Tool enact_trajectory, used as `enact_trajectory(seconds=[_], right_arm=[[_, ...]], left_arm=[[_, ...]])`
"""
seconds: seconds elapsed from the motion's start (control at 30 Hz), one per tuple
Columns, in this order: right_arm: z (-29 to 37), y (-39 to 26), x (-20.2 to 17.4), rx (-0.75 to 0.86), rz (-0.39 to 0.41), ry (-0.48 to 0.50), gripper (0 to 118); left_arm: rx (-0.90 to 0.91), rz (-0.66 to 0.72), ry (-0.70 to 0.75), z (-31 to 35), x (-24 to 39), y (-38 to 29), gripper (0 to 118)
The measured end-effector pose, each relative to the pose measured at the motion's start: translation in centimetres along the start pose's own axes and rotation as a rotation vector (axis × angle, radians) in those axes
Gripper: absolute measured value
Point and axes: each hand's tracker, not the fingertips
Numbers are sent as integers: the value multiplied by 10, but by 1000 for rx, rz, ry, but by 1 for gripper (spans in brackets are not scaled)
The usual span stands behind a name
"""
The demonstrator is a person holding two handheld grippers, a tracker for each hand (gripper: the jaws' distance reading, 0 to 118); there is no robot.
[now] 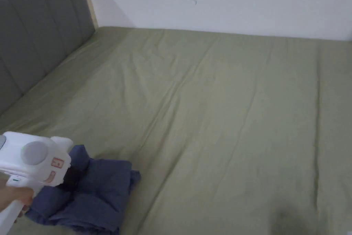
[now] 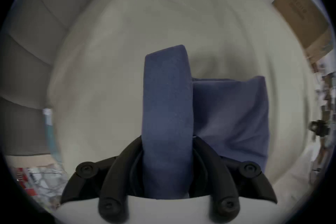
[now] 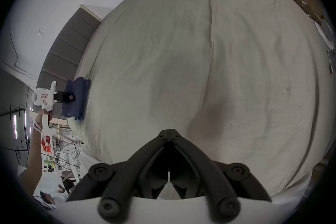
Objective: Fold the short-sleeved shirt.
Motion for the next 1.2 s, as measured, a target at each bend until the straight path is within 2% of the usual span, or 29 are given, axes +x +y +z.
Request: enact_trajectory(seconds=[0.13, 0.2, 0.27, 0.33, 0.37, 0.4, 0.5, 0.63, 0.67, 0.7, 0.77, 0.8, 0.87, 1.07, 1.2], right_arm=[[-11, 4, -9, -17, -3, -1, 0], [-14, 6, -12, -22, 0, -1, 0], [-15, 8, -13, -22, 0, -1, 0], [-17, 9, -12, -27, -1, -5, 0], [-17, 9, -11, -25, -1, -6, 0], [-17, 9, -10, -26, -1, -5, 0], [-15, 8, -5, -27, -4, -6, 0], [-7, 4, 1, -10, -11, -1, 0], [-5, 3, 3, -6, -14, 5, 0], [-3, 2, 4, -3, -17, 7, 0], [3, -1, 6, 9, -14, 15, 0], [6, -3, 6, 16, -11, 17, 0], [12, -6, 8, 32, -5, 23, 0], [37, -18, 11, 96, 25, 30, 0], [61, -23, 16, 208, 4, 10, 0]], left_arm=[[-41, -68, 280, -21, -29, 10, 26], [-56, -116, 407, -33, -43, 14, 34], [-55, -92, 438, -39, -53, 13, 55], [-47, -35, 450, -37, -57, 13, 94], [-27, -7, 464, -32, -58, 11, 106], [-2, 23, 428, -25, -59, 10, 112], [31, 122, 309, -6, -58, 12, 111], [123, 156, 231, 29, -34, 11, 111], [144, 153, 182, 40, -24, 9, 108], [177, 158, 126, 54, -11, 4, 97], [229, 152, 2, 72, 16, -2, 31], [243, 153, -51, 80, 32, -8, 5], [284, 156, -111, 92, 64, -17, 0], [404, 94, -188, 125, 149, -43, 0], [504, 14, -52, 151, 202, -60, 0]])
